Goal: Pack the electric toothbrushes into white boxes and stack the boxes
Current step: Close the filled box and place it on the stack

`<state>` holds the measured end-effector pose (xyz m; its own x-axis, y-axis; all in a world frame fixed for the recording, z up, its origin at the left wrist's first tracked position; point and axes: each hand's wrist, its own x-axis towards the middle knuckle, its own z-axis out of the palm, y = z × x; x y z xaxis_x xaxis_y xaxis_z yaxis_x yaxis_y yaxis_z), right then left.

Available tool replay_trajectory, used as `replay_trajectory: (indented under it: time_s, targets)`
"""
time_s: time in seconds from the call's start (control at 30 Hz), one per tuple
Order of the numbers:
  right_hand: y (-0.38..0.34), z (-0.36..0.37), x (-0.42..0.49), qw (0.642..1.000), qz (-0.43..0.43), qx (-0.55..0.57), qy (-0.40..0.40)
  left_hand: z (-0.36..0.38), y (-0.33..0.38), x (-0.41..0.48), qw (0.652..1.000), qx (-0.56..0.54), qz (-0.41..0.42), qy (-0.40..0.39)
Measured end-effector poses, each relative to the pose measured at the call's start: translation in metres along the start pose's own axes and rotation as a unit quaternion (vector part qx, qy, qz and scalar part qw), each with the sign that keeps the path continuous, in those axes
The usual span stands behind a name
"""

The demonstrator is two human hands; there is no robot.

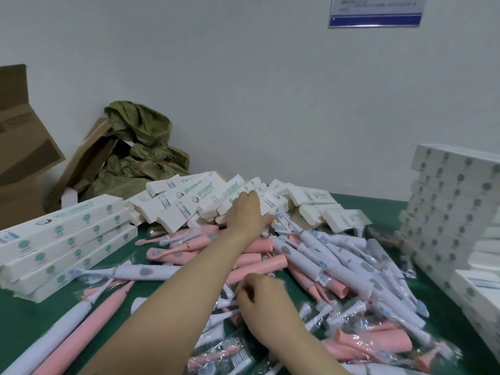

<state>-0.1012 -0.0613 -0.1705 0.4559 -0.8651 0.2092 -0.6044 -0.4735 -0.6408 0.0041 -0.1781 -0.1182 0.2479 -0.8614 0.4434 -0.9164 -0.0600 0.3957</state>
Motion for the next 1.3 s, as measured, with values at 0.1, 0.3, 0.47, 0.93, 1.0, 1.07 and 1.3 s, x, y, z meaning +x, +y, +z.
replay_trajectory:
  time_s: [0.1,0.3,0.47,0.93,1.0,1.07,1.3]
  targets:
    - [0.003,-0.003,0.003,1.0,0.001,-0.006,0.003,-0.015,-0.012,0.0,0.995,-0.082,-0.003,0.06]
    - [0.007,0.0,0.002,1.0,0.008,-0.017,0.007,-0.074,-0.041,-0.046,0.922,-0.31,0.002,0.23]
    - [0.0,0.001,0.002,0.996,0.022,-0.027,0.077,-0.106,-0.051,-0.076,0.906,-0.298,0.063,0.296]
    - [-0.078,-0.086,0.009,0.922,-0.163,0.317,0.15,-0.109,0.002,-0.099,0.903,-0.178,0.26,0.294]
    - [-0.078,-0.092,0.007,0.913,-0.161,0.334,0.171,-0.113,0.007,-0.102,0.906,-0.197,0.258,0.271]
    - [-0.078,-0.1,0.005,0.888,-0.149,0.403,0.165,-0.118,0.01,-0.105,0.916,-0.236,0.25,0.207]
    - [-0.076,-0.106,0.004,0.836,-0.132,0.523,0.1,-0.118,0.025,-0.096,0.897,-0.355,0.214,0.156]
